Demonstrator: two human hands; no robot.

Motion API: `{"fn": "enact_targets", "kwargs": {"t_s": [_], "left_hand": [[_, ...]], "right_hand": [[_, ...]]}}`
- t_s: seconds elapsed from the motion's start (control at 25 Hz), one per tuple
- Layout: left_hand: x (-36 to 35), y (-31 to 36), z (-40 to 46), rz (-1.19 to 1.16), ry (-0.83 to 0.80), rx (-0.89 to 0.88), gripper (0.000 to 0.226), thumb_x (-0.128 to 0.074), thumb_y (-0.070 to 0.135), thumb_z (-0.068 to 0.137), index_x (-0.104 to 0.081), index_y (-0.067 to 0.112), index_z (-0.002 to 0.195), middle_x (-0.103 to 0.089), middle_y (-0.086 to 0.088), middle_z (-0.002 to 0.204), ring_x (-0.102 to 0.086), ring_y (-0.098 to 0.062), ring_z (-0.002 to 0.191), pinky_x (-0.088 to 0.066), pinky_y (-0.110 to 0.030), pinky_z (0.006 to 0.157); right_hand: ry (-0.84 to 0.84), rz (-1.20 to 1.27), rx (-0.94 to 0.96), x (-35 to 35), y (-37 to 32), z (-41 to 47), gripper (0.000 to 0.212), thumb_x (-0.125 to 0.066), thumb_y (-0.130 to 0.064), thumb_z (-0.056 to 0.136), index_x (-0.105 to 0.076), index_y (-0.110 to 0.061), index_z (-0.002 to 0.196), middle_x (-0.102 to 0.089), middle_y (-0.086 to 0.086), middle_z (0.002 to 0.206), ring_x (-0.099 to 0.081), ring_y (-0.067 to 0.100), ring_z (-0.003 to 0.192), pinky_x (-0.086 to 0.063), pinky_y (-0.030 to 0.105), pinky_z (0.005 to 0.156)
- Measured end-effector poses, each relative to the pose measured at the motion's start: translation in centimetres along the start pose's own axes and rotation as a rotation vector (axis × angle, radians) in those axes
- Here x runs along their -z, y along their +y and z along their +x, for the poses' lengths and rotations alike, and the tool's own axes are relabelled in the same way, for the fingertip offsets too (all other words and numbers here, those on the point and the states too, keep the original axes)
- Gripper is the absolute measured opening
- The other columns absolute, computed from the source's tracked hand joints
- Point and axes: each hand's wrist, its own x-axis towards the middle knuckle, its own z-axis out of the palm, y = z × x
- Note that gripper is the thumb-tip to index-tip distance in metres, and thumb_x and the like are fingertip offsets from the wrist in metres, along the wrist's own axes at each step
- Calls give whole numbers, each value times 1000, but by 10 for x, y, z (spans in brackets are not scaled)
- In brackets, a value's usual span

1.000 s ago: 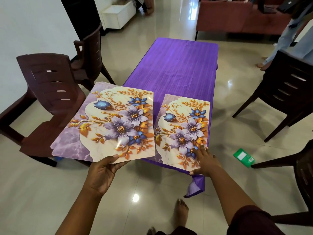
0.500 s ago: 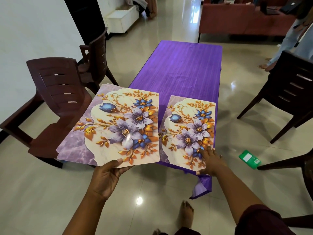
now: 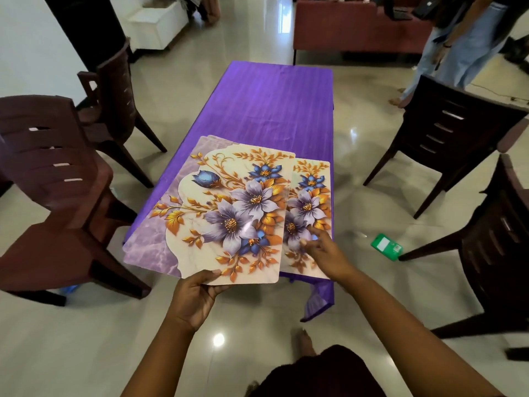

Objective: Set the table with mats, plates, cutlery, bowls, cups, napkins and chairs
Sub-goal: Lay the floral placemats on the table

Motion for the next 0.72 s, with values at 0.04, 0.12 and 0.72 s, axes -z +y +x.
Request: {"fn": "enact_targets", "kwargs": {"t_s": [0.04, 0.12, 0.72], "left_hand": [[-5, -5, 3, 22, -13, 17, 40, -39, -16, 88, -59, 11, 110, -74, -7, 100, -72, -32, 83, -59, -43, 64], [-22, -17, 10, 48, -43, 51, 39, -41, -16, 87, -59, 10, 111, -73, -9, 104, -72, -33, 86, -59, -43, 63], [-214, -140, 83, 129, -85, 142, 38, -54, -15, 77, -60, -2, 112, -72, -19, 99, -71, -35, 79, -59, -47, 61]], "right_hand": [[-10, 96, -55, 5, -7, -2, 51, -58, -38, 94, -44, -20, 139, -67, 3, 111, -66, 19, 97, -54, 30, 82], [-29, 234, -129, 17, -16, 0, 44, -57, -49, 92, -56, -19, 125, -71, 5, 106, -69, 24, 96, -55, 41, 88], [80, 387, -181, 237, -2, 119, 42, -75, 2, 78, -58, 6, 116, -73, 11, 89, -69, 21, 74, -56, 35, 70]]}}
